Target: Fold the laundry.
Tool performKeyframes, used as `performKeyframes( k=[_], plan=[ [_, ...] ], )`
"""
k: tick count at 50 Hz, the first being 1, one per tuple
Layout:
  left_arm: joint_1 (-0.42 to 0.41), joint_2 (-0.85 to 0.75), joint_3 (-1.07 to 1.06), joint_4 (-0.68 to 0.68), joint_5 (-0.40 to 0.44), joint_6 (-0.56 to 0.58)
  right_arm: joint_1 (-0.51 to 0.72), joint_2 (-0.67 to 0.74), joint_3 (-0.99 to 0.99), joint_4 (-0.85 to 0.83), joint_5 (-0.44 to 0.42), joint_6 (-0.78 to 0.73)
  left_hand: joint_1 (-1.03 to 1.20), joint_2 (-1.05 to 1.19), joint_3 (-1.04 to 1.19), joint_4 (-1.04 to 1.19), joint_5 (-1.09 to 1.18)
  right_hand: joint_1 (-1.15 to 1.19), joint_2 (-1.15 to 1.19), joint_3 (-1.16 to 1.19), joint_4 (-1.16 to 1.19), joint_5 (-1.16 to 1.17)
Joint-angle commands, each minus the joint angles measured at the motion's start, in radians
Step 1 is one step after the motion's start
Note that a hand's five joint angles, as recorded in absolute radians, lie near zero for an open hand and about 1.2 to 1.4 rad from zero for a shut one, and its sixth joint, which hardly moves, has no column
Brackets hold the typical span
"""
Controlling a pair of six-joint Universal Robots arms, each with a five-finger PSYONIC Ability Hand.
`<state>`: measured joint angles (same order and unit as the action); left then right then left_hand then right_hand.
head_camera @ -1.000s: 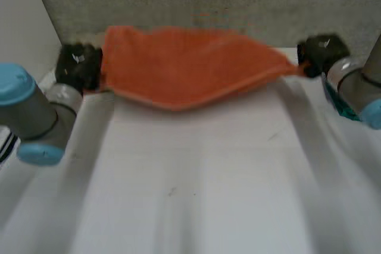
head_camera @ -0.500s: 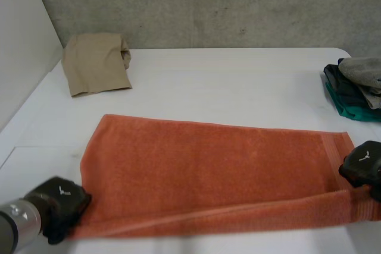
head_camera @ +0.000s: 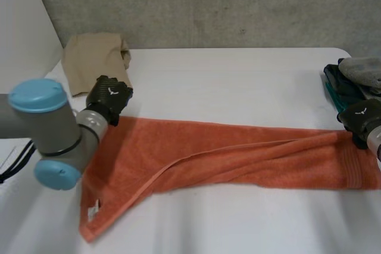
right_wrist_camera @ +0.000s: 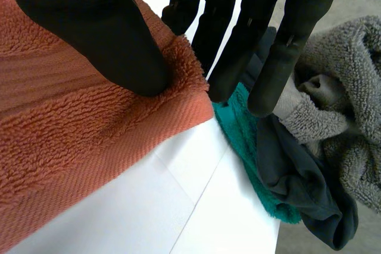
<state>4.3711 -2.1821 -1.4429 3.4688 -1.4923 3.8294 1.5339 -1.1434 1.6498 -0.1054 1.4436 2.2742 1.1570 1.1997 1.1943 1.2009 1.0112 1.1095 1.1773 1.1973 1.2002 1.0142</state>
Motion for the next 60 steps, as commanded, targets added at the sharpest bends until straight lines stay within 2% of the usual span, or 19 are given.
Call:
performKeyframes(
  k=[1, 2, 7, 10, 14, 18, 25, 31, 37, 41, 42, 45, 46, 48, 53, 58, 60],
  plan=[
    [-0.031, -0.022, 0.021, -0.103, -0.080, -0.016, 0.006, 0.016, 0.039, -0.036, 0.000, -0.005, -0.195, -0.237, -0.232, -0.238, -0.223, 0.287, 0.219, 0.199, 0.196, 0.208],
    [-0.033, 0.037, -0.022, -0.149, -0.098, -0.037, 0.006, 0.016, 0.044, -0.037, 0.000, -0.004, -0.593, -0.636, -0.630, -0.637, -0.622, 0.287, 0.219, 0.199, 0.196, 0.208],
    [-0.033, 0.237, -0.200, -0.244, -0.123, -0.169, 0.006, 0.016, 0.061, -0.039, 0.000, -0.004, -0.735, -0.777, -0.772, -0.779, -0.764, 0.287, 0.219, 0.199, 0.196, 0.208],
    [-0.028, 0.382, -0.333, -0.257, -0.115, -0.267, 0.006, 0.016, 0.067, -0.039, -0.002, -0.004, -0.729, -0.772, -0.767, -0.773, -0.758, 0.287, 0.219, 0.199, 0.196, 0.208],
    [-0.028, 0.505, -0.468, -0.267, -0.108, -0.353, 0.009, 0.014, 0.070, -0.039, -0.003, -0.004, -0.726, -0.769, -0.764, -0.770, -0.755, 0.287, 0.219, 0.199, 0.196, 0.208],
    [-0.032, 0.568, -0.578, -0.275, -0.109, -0.390, 0.020, 0.016, 0.071, -0.040, -0.008, -0.004, -0.723, -0.766, -0.761, -0.767, -0.752, 0.287, 0.219, 0.199, 0.196, 0.208],
    [-0.047, 0.578, -0.662, -0.278, -0.120, -0.398, 0.023, 0.016, 0.079, -0.040, -0.012, -0.004, -0.723, -0.766, -0.761, -0.767, -0.752, 0.287, 0.219, 0.199, 0.196, 0.208],
    [-0.074, 0.490, -0.662, -0.235, -0.128, -0.415, 0.029, 0.016, 0.091, -0.040, -0.014, -0.004, -0.720, -0.763, -0.758, -0.764, -0.749, 0.287, 0.219, 0.199, 0.196, 0.208],
    [-0.097, 0.424, -0.651, -0.169, -0.190, -0.416, 0.025, 0.014, 0.103, -0.053, -0.015, -0.004, -0.712, -0.754, -0.749, -0.756, -0.740, 0.287, 0.219, 0.199, 0.196, 0.208],
    [-0.128, 0.387, -0.643, -0.145, -0.239, -0.416, 0.023, 0.013, 0.107, -0.059, -0.015, -0.005, -0.562, -0.605, -0.600, -0.606, -0.591, 0.287, 0.219, 0.199, 0.196, 0.208],
    [-0.134, 0.386, -0.642, -0.130, -0.259, -0.418, 0.023, 0.013, 0.108, -0.059, -0.015, -0.005, -0.387, -0.430, -0.425, -0.431, -0.416, 0.287, 0.219, 0.199, 0.196, 0.208],
    [-0.131, 0.393, -0.648, -0.099, -0.284, -0.416, 0.023, 0.010, 0.114, -0.059, -0.015, -0.005, -0.078, -0.121, -0.116, -0.122, -0.107, 0.287, 0.219, 0.199, 0.196, 0.208],
    [-0.131, 0.412, -0.652, -0.077, -0.296, -0.416, 0.023, 0.010, 0.116, -0.059, -0.017, -0.005, 0.103, 0.060, 0.065, 0.059, 0.074, 0.287, 0.219, 0.199, 0.196, 0.208],
    [-0.128, 0.447, -0.659, -0.063, -0.302, -0.416, 0.025, 0.005, 0.120, -0.057, -0.020, -0.007, 0.236, 0.193, 0.199, 0.192, 0.207, 0.287, 0.219, 0.199, 0.196, 0.208],
    [-0.107, 0.571, -0.691, -0.057, -0.292, -0.406, 0.026, -0.044, 0.140, -0.047, -0.019, -0.010, 0.239, 0.197, 0.202, 0.195, 0.211, 0.287, 0.219, 0.199, 0.196, 0.208],
    [-0.099, 0.628, -0.703, -0.060, -0.256, -0.402, 0.025, -0.091, 0.163, -0.040, -0.019, -0.019, 0.239, 0.197, 0.202, 0.195, 0.211, 0.287, 0.219, 0.199, 0.196, 0.208],
    [-0.094, 0.630, -0.705, -0.060, -0.240, -0.399, 0.025, -0.108, 0.171, -0.025, -0.032, -0.018, 0.132, 0.089, 0.094, 0.088, 0.103, 0.287, 0.219, 0.199, 0.196, 0.208]
  ],
)
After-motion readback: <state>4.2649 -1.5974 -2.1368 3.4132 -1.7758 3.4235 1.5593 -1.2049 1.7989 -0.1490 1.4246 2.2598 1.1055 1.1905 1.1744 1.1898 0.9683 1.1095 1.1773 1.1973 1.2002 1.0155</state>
